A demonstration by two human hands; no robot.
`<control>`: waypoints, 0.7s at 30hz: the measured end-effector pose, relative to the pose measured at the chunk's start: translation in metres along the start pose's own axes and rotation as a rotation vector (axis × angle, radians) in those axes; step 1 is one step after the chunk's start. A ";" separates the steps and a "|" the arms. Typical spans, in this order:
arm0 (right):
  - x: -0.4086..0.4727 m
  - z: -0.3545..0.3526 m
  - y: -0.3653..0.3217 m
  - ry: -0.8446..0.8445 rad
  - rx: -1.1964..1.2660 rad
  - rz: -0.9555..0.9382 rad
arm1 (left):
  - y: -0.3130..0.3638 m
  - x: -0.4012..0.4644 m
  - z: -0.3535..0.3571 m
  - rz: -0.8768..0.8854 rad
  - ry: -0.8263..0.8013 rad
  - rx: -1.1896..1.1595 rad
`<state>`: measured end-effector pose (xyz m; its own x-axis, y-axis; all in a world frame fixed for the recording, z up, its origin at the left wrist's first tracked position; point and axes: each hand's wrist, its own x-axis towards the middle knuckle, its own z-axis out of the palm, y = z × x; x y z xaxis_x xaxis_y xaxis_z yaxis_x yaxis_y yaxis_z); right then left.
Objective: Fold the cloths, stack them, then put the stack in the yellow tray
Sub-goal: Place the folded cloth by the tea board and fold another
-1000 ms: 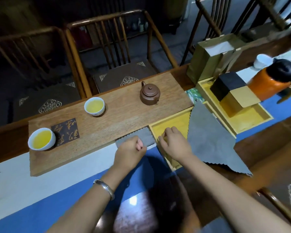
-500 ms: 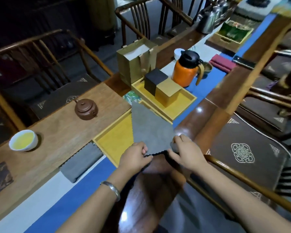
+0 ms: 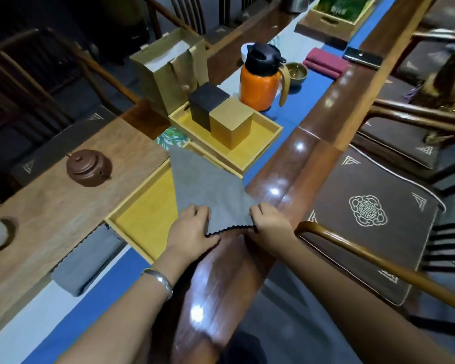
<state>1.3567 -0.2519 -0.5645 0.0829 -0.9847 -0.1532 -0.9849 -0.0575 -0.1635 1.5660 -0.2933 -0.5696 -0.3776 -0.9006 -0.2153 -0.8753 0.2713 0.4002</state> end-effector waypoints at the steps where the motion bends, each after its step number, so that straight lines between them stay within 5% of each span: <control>1: 0.002 0.000 -0.001 0.030 0.000 0.005 | -0.002 0.000 0.001 0.013 -0.012 0.023; 6: 0.008 -0.010 0.003 0.168 0.038 -0.023 | -0.013 -0.008 0.001 -0.059 0.092 -0.078; 15: 0.044 -0.049 0.006 0.108 0.190 -0.087 | -0.046 -0.041 -0.064 -0.039 0.330 -0.234; 21: 0.075 -0.095 -0.055 0.224 0.390 -0.307 | -0.078 -0.088 -0.116 -0.291 0.578 -0.339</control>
<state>1.4030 -0.3383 -0.4747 0.2817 -0.9456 0.1630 -0.7876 -0.3249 -0.5236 1.7024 -0.2742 -0.4780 0.1577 -0.9811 0.1122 -0.7389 -0.0418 0.6725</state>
